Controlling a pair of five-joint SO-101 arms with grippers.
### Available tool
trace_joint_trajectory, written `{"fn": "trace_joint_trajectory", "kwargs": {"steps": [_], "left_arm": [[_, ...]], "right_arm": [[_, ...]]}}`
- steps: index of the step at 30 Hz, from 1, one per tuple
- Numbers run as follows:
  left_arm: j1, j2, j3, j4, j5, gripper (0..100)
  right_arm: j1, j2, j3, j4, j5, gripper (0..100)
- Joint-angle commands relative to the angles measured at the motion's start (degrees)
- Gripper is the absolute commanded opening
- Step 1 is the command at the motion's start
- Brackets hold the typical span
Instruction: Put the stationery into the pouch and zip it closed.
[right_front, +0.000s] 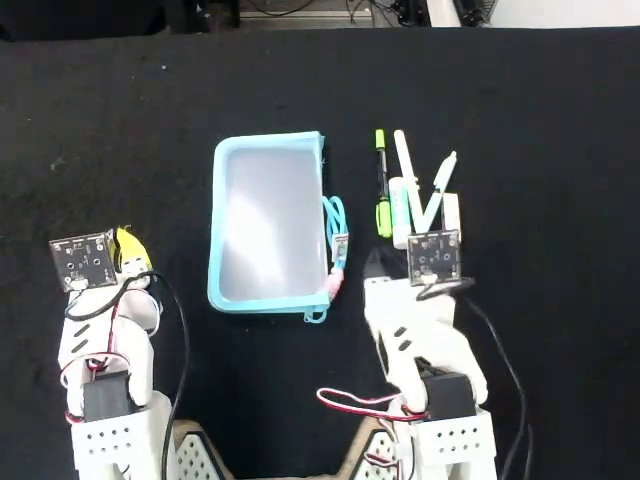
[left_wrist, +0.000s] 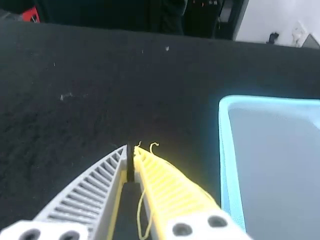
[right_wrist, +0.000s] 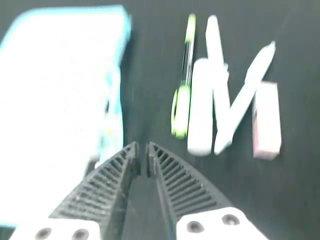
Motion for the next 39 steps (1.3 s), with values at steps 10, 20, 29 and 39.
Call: {"fn": "trace_joint_trajectory", "kwargs": {"steps": [10, 20, 29, 39], "left_arm": [[-0.4, -0.18, 1.27, 0.79, -0.44, 3], [-0.31, -0.18, 1.27, 0.79, -0.44, 3], [-0.31, -0.18, 1.27, 0.79, -0.44, 3], [-0.31, -0.18, 1.27, 0.88, -0.44, 3]], "right_arm": [[2.29, -5.49, -4.35, -5.45, 21.98, 3.6], [17.93, -5.49, -11.91, -7.3, 29.36, 3.7], [22.59, -5.32, -35.03, -5.45, 29.36, 3.7], [17.41, -1.27, -53.23, 7.21, 21.36, 3.7]]}}
